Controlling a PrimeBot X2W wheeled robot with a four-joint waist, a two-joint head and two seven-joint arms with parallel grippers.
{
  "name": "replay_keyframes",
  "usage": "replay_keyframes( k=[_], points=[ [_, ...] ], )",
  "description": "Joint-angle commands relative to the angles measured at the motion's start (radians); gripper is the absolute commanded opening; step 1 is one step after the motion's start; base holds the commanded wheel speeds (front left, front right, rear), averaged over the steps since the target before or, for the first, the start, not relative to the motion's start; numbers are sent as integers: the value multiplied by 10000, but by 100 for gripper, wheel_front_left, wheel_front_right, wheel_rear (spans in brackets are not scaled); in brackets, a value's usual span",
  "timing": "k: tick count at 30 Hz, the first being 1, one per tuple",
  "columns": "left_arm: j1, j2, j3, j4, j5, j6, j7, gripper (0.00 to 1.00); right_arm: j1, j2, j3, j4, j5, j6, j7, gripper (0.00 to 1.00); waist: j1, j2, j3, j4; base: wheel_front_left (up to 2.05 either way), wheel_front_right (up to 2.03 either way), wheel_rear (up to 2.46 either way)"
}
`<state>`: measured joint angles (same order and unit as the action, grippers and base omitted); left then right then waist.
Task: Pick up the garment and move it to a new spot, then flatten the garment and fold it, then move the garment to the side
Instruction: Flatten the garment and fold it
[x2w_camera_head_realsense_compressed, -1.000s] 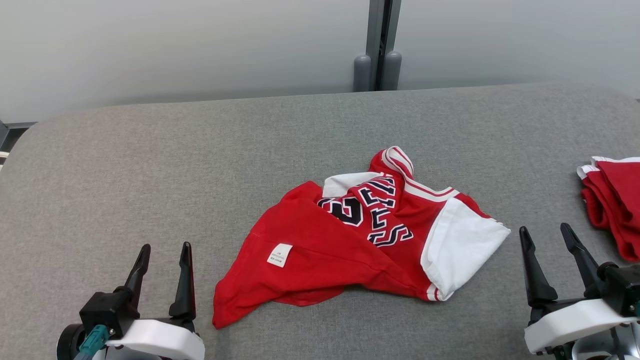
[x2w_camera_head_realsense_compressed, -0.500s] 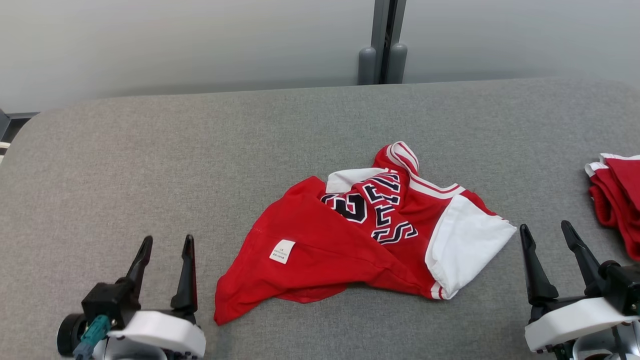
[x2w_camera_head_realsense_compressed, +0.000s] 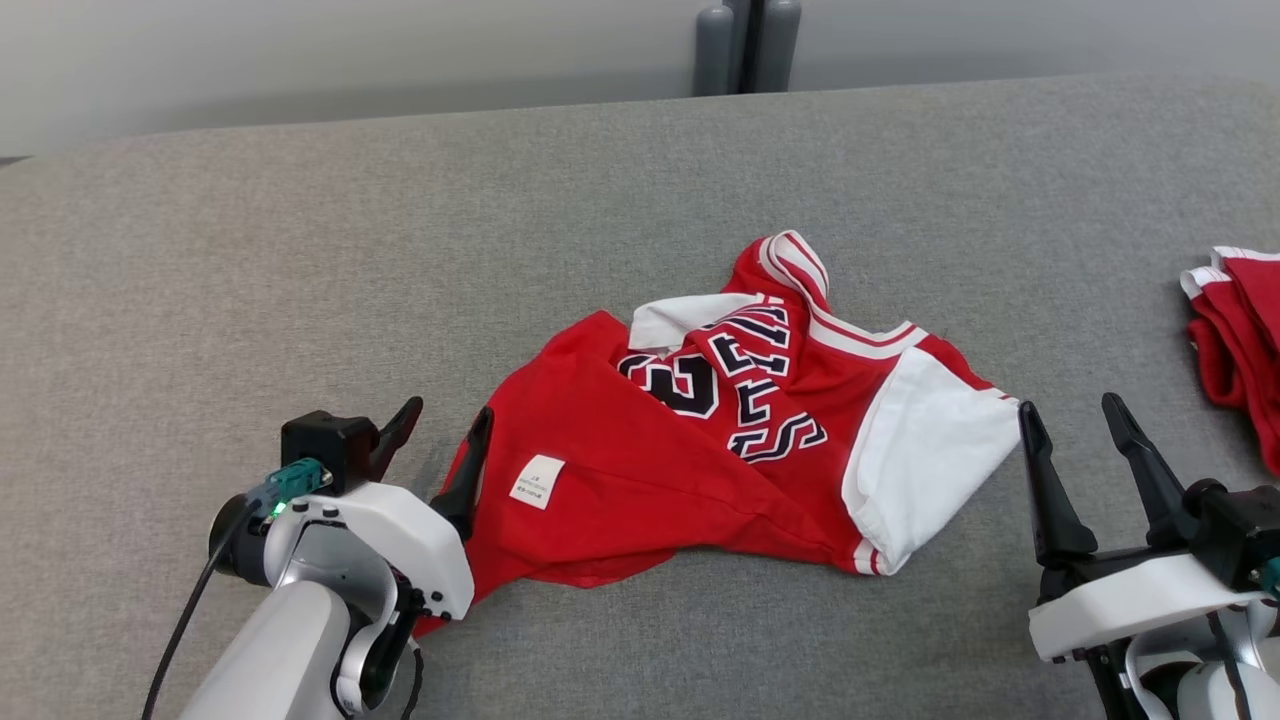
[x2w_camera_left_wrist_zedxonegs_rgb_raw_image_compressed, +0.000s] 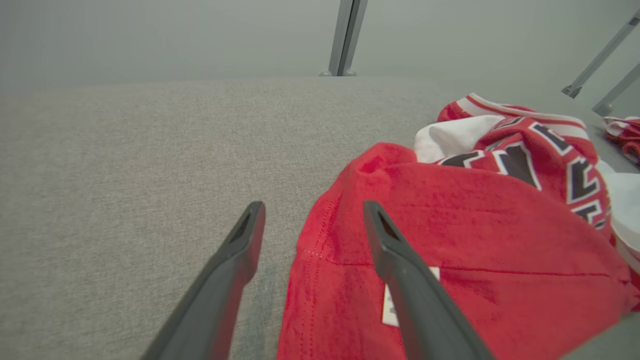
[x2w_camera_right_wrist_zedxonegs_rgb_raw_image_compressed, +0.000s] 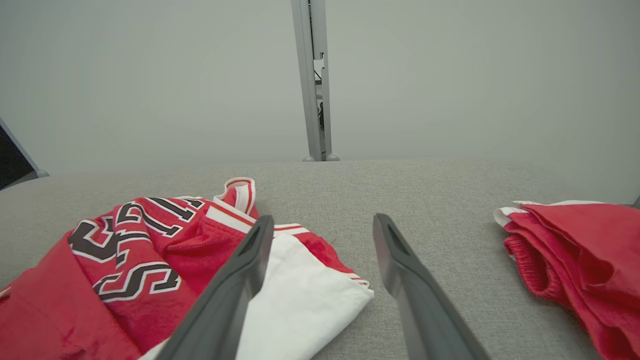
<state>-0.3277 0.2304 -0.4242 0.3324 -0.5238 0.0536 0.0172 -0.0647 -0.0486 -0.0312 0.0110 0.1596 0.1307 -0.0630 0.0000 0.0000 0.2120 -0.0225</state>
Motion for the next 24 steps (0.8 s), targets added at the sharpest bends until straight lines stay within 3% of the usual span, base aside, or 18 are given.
replay_keyframes(
  k=[1, 13, 15, 16, 24],
  points=[
    [-266, -6, -37, 289, -107, -121, 146, 100, -147, -49, -16, 42, 78, 2, -111, 100, 0, 0, 189, -201, 0, 0, 0],
    [-1142, -175, -318, 2636, -396, -625, 984, 100, -426, -49, -112, 400, 96, 2, -321, 100, 0, 0, 564, -657, 0, 0, 0],
    [-1198, -187, -382, 2752, -385, -701, 973, 28, -463, -49, -151, 435, 115, 2, -350, 100, 0, 0, 601, -668, 0, 0, 0],
    [-1229, -197, -404, 2782, -362, -712, 916, 0, -482, -49, -177, 466, 131, 2, -368, 100, 0, 0, 616, -661, 0, 0, 0],
    [-1602, -242, -557, 2717, -162, -752, 574, 0, -968, -150, 53, 1202, 378, 2, -19, 100, 0, 0, 835, -436, 0, 0, 0]
  ],
)
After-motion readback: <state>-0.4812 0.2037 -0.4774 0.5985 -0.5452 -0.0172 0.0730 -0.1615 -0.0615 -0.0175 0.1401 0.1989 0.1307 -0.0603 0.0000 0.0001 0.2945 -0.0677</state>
